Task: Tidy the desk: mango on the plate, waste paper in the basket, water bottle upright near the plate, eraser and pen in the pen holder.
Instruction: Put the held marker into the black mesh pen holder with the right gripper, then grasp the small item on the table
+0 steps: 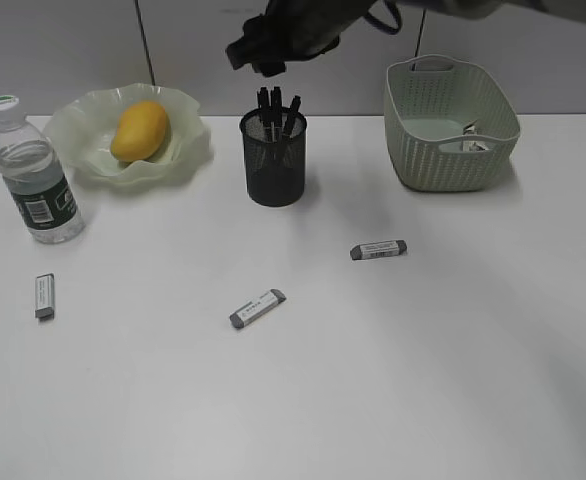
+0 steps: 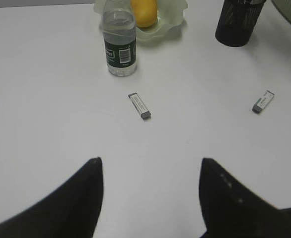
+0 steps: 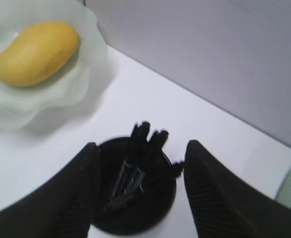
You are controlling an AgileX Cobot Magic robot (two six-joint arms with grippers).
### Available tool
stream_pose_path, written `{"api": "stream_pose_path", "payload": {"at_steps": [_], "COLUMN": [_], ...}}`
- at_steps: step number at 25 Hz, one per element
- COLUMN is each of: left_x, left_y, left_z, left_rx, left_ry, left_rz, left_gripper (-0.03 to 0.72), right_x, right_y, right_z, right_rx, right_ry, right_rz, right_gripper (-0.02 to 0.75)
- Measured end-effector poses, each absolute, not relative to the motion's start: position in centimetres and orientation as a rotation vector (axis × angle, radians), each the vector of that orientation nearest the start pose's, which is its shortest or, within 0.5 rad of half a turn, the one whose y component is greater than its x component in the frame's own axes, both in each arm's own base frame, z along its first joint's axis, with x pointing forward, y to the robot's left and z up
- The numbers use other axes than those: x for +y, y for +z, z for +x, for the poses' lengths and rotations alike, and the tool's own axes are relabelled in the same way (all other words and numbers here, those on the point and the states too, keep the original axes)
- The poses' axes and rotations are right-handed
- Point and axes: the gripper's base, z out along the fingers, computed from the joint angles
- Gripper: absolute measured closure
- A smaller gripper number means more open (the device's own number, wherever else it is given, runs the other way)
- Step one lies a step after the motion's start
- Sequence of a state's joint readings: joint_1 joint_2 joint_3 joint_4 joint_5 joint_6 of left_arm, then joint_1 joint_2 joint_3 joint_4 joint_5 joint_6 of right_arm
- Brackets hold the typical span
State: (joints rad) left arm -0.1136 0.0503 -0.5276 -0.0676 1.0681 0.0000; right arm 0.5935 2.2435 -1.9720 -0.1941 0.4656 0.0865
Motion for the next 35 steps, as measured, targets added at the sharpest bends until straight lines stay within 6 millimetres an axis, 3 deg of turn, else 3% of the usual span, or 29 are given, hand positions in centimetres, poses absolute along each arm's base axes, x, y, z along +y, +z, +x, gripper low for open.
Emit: {"api": "stream_pose_path", "payload": {"at_steps": [7,10,13,17,21,25,35], "left_x": [-0.5,-0.5,-0.5,-0.5,-0.5,-0.5,-0.5], "left_y": [28.5,28.5,28.5,28.5,28.5,28.5,28.5], "left_z": [-0.1,-0.1,-0.1,-0.1,-0.1,-0.1,-0.1], "left_rx": [2.072,2.072,2.072,2.072,2.072,2.072,2.072], "left_ry": [-0.151,-0.151,-0.151,-0.151,-0.151,-0.15,-0.151], "left_rz": [0.12,0.12,0.12,0.12,0.12,0.12,0.12], "left_gripper": [0.222,0.222,0.222,0.222,0.222,0.222,0.222], "right_x": [25.9,24.3,21.5,17.5,14.0,11.4,6.5], "right_y": [27.8,29.5,31.4,34.0,35.5,35.8,32.7], "right_z": [40.9,39.9,39.5,37.4,33.3,28.2,16.8], "right_rx": [2.387,2.479,2.525,2.535,2.541,2.502,2.474], "right_ry": [0.063,0.14,0.225,0.239,0.223,0.188,0.186], "right_rz": [-0.789,-0.749,-0.667,-0.589,-0.537,-0.508,-0.352], "right_gripper": [0.3,0.3,0.288,0.241,0.218,0.216,0.214]}}
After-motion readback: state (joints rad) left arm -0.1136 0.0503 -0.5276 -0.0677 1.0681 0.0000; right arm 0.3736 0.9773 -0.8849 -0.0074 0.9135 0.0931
